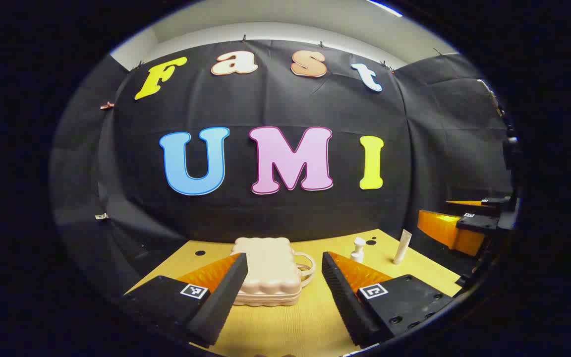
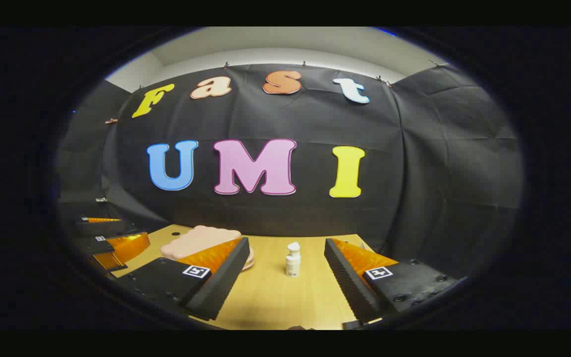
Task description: First open the suitcase, pack the skin care products into it, and then close the suitcase.
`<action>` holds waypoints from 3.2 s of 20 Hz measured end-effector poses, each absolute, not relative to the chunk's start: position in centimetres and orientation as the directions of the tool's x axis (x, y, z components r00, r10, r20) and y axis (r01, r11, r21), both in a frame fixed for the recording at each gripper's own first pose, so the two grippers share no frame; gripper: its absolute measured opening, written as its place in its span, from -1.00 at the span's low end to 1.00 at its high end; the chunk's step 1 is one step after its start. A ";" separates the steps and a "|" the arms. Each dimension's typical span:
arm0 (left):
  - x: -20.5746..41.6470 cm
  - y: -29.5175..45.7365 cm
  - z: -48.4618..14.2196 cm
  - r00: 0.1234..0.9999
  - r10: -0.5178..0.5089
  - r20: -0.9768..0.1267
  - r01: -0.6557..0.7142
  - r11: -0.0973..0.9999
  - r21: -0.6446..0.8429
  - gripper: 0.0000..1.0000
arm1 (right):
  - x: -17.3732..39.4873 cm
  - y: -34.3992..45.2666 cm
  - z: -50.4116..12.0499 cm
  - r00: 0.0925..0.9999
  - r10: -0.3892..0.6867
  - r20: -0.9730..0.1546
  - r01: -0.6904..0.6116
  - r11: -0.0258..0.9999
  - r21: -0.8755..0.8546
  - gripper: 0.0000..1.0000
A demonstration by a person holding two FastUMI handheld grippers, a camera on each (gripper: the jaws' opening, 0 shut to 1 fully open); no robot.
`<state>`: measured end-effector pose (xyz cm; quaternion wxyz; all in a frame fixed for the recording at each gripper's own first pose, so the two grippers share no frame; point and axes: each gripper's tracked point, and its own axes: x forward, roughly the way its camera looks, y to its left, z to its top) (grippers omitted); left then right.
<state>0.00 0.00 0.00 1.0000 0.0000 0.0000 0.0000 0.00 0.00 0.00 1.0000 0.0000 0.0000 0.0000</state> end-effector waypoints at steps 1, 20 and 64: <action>0.2 -0.1 0.3 1.000 0.002 0.007 -0.002 1.000 -0.003 0.90 | 0.2 -0.2 0.0 1.000 0.000 0.000 0.000 1.000 0.004 0.94; 3.5 -2.1 -0.7 0.999 -0.020 -0.039 0.019 1.000 -0.005 0.90 | 1.7 -2.2 -1.0 0.999 0.000 -0.040 0.001 1.000 0.021 0.94; 36.2 -9.3 -20.2 0.780 0.143 -0.609 -0.080 0.988 0.130 -0.72 | 13.2 -11.5 -8.9 0.972 -0.070 -0.223 0.062 0.997 -0.043 0.95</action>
